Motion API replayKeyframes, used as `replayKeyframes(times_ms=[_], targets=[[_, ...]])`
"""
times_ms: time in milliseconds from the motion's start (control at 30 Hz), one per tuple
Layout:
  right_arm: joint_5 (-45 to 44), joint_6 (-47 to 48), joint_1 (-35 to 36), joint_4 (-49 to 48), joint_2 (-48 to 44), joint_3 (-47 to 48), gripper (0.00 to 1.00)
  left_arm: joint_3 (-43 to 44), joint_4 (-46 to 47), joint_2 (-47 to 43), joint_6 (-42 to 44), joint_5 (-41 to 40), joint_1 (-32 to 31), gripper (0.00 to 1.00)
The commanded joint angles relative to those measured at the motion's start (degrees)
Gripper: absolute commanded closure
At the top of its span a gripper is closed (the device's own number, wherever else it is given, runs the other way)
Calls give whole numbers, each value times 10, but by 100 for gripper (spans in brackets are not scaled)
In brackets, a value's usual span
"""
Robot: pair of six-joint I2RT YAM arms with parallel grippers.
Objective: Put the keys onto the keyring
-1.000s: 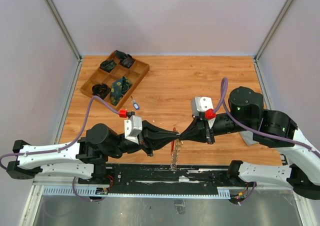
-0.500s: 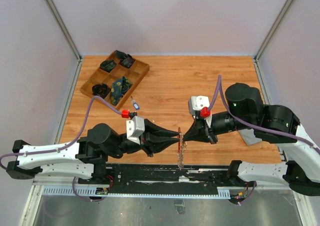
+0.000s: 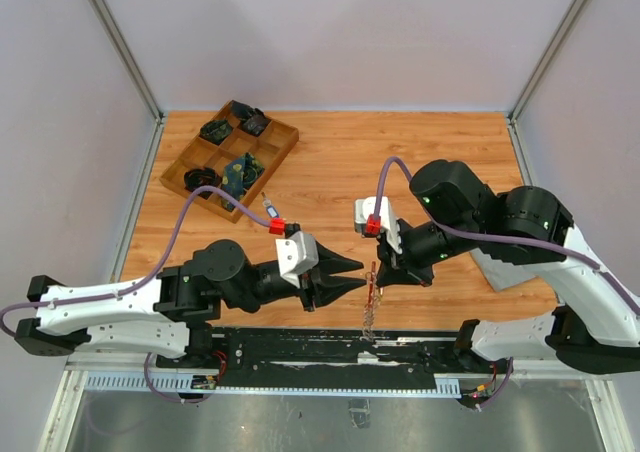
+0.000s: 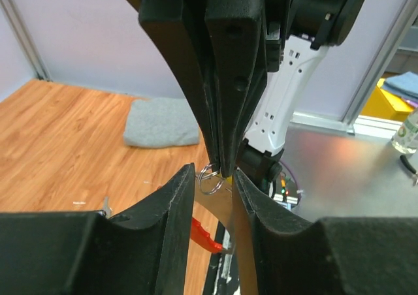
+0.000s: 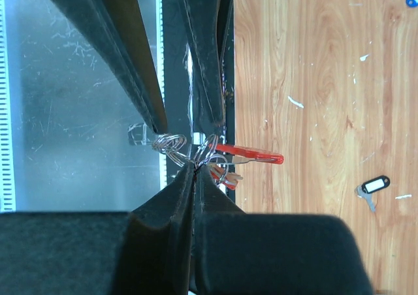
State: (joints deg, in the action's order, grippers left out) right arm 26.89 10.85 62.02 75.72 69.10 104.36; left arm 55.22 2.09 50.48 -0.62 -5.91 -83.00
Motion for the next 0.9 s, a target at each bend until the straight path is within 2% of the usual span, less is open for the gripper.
replayKeyframes(times_ms=[0, 667, 867], targets=[[-11, 11, 9, 29, -1, 15, 100, 29, -46, 27, 14, 3, 2, 65], [10, 32, 9, 17, -8, -2, 100, 49, -47, 64, 29, 9, 2, 64], [10, 32, 10, 13, -8, -7, 99, 53, -46, 72, 30, 17, 2, 67]])
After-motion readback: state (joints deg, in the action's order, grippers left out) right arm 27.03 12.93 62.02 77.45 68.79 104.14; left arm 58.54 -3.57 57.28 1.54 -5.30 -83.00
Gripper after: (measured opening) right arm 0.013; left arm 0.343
